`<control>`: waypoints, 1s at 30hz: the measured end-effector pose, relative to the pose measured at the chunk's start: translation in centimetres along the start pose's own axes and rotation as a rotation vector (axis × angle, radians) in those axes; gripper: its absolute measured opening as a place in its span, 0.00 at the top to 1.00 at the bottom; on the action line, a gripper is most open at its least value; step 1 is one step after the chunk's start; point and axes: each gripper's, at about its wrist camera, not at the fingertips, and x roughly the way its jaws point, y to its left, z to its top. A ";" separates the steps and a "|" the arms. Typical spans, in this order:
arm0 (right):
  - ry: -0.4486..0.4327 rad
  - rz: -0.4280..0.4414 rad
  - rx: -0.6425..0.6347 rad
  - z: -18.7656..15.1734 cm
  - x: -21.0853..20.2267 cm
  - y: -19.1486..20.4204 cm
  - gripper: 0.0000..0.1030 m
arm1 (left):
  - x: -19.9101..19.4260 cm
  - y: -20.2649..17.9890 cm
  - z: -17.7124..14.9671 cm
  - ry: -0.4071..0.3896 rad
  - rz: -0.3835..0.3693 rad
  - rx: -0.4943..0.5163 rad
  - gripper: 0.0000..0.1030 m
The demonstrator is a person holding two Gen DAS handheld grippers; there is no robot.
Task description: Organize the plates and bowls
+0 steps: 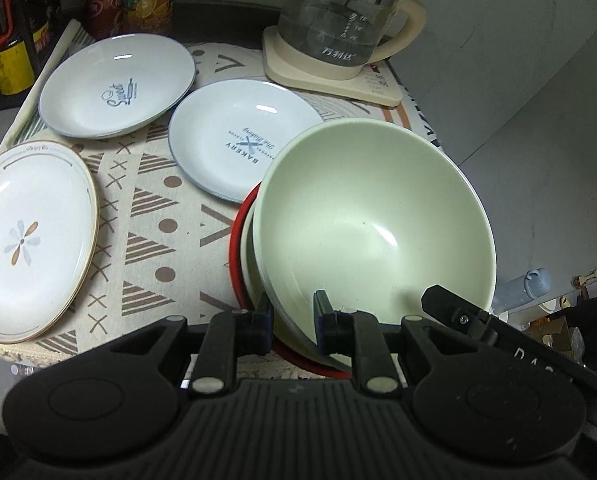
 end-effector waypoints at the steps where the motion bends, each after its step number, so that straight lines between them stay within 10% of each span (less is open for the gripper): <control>1: 0.003 0.000 0.000 0.0 0.1 0.0 0.78 | 0.0 0.1 0.0 -0.003 -0.003 -0.001 0.82; 22: -0.003 -0.025 0.001 1.2 0.3 -0.1 0.75 | -0.6 1.3 1.3 -0.037 0.017 -0.017 0.82; 30: -0.015 -0.034 0.015 0.8 0.0 -0.7 0.91 | -1.9 1.8 0.9 -0.064 0.008 -0.015 0.78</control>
